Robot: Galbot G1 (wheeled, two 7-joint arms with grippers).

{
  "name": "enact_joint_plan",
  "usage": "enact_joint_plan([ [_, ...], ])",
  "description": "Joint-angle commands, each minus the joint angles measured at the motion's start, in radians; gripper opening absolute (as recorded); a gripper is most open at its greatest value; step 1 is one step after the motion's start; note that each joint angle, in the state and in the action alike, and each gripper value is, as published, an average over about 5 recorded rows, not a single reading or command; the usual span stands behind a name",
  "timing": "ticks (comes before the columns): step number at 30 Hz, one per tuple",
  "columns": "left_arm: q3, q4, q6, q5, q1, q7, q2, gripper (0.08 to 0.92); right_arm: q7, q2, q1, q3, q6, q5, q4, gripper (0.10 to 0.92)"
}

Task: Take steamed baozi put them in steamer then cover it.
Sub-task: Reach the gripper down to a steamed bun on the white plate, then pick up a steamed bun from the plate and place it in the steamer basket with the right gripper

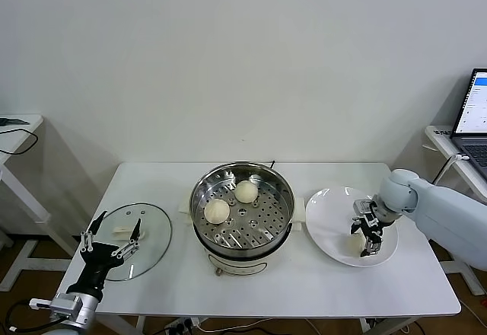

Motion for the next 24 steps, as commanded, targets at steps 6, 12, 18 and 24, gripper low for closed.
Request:
enact_joint_plan([
  [6, 0.000, 0.005, 0.000, 0.002, -0.003, 0.000, 0.000, 0.823, -0.009, -0.009, 0.016, 0.006, 0.002, 0.010, 0.007, 0.678],
  [12, -0.002, -0.001, 0.001, 0.002, -0.004, -0.001, 0.001, 0.823, -0.025, -0.046, 0.192, -0.042, -0.006, 0.109, 0.057, 0.671],
  [18, -0.002, -0.007, 0.004, 0.002, -0.004, -0.002, 0.003, 0.823, -0.059, -0.054, 0.473, -0.147, 0.046, 0.203, 0.139, 0.670],
  [24, -0.008, -0.012, 0.005, 0.002, -0.003, -0.001, 0.007, 0.823, -0.100, -0.007, 0.776, -0.312, 0.148, 0.244, 0.254, 0.673],
])
